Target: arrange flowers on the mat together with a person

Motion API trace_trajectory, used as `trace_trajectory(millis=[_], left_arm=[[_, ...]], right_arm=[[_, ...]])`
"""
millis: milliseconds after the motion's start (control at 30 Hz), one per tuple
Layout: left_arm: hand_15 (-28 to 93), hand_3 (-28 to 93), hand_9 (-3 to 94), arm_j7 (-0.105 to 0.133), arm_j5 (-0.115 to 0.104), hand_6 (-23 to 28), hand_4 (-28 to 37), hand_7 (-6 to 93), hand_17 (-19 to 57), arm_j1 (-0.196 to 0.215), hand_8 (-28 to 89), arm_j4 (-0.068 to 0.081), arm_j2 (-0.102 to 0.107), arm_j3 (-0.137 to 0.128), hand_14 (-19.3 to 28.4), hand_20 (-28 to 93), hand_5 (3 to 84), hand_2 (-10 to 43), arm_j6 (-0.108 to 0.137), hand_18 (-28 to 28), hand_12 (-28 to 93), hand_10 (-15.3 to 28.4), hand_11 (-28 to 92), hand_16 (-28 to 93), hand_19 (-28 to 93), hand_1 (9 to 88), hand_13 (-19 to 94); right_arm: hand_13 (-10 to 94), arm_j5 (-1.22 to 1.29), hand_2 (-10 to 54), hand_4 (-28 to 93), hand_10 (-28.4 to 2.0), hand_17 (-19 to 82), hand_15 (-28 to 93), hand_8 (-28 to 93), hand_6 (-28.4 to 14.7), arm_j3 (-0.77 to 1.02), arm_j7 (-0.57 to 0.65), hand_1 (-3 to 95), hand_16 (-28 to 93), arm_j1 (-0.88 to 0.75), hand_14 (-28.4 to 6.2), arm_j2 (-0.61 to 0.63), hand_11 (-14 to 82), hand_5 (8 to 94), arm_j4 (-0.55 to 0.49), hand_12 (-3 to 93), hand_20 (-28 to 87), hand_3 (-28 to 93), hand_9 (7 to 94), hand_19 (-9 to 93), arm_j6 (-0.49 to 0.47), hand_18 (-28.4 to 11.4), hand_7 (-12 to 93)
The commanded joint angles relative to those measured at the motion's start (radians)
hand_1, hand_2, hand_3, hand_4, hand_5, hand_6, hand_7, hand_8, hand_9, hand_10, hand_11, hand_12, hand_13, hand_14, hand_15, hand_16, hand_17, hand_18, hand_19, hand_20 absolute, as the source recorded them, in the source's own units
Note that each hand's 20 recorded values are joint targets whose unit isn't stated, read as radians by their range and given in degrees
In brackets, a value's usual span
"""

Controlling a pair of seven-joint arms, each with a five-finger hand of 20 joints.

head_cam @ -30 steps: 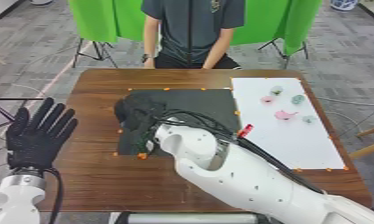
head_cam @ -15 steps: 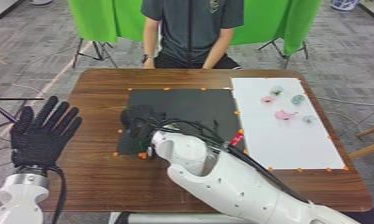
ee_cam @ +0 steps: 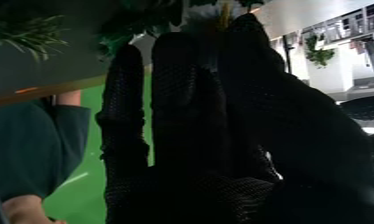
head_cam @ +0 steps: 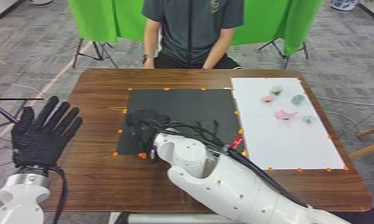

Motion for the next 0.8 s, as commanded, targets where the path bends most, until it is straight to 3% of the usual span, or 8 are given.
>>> trace_trajectory(millis=[33, 367, 467, 600, 667, 800], left_arm=[[22, 69, 36.3, -0.002, -0.007, 7.1, -28.3, 12.1, -4.9, 0.025, -11, 0.000, -0.019, -0.006, 14.6, 9, 38.8, 15.5, 0.002, 12.3, 7, 13.6, 18, -4, 24, 25.1, 26], [22, 70, 35.8, -0.017, -0.003, 7.2, -28.3, 12.2, -4.8, 0.023, -11, 0.001, -0.025, -0.009, 14.6, 9, 38.5, 13.6, 0.005, 12.3, 7, 13.6, 18, -4, 24, 26.5, 26], [22, 69, 35.7, -0.013, -0.002, 7.2, -28.3, 12.2, -4.8, 0.035, -11, -0.005, -0.030, -0.020, 14.6, 9, 38.4, 13.5, 0.009, 12.3, 7, 13.6, 18, -4, 24, 26.6, 26], [22, 69, 35.6, -0.036, 0.018, 7.2, -28.3, 12.1, -4.8, 0.037, -11, 0.000, -0.043, -0.037, 14.6, 9, 38.3, 13.4, -0.012, 12.3, 7, 13.6, 18, -4, 24, 26.6, 26], [22, 69, 35.1, -0.062, 0.027, 7.2, -28.3, 12.0, -4.7, 0.038, -11, 0.000, -0.055, -0.046, 14.6, 9, 38.1, 13.1, -0.015, 12.3, 7, 13.7, 18, -5, 24, 26.8, 26], [21, 69, 34.4, -0.090, 0.047, 7.1, -28.3, 11.8, -4.6, 0.040, -10, 0.000, -0.064, -0.067, 14.7, 9, 37.7, 12.8, -0.034, 12.3, 7, 13.8, 18, -4, 23, 26.8, 26]], right_arm=[[61, 0.010, -9.5, -28, -11.2, 31, 51, -16, -0.9, 0.006, 0.005, 61.2, 49, -0.005, -2.6, 0.012, 20.5, 51.7, -0.030, 18.2, 30, 64, 60.0, 71, 0.020, -16.8, 26], [60, 0.034, -9.5, -28, -11.6, 30, 53, -16, -1.6, 0.004, 0.007, 58.0, 46, 0.002, -4.0, 0.033, 19.5, 50.6, -0.062, 17.3, 29, 66, 58.3, 71, 0.030, -17.3, 24], [60, 0.113, -9.5, -28, -11.5, 30, 53, -15, -1.7, 0.028, 0.023, 57.6, 45, 0.014, -4.0, 0.038, 19.1, 50.3, -0.109, 17.1, 29, 66, 57.4, 71, -0.025, -17.3, 24], [58, 0.190, -9.5, -28, -12.0, 30, 53, -15, -2.2, 0.068, 0.025, 55.9, 43, 0.026, -4.8, 0.078, 17.5, 48.6, -0.205, 16.7, 28, 68, 54.9, 71, -0.010, -17.5, 23], [57, 0.274, -9.5, -28, -12.7, 29, 54, -15, -2.6, 0.129, -0.008, 53.1, 41, -0.006, -6.4, 0.120, 17.0, 47.5, -0.273, 16.7, 27, 71, 53.0, 71, -0.028, -17.5, 22], [47, 0.338, -9.5, -28, -15.2, 25, 57, -14, -3.7, 0.270, -0.120, 43.1, 24, -0.107, -11.2, 0.232, 15.0, 44.8, -0.395, 16.4, 22, 79, 44.2, 68, -0.040, -16.6, 22]])
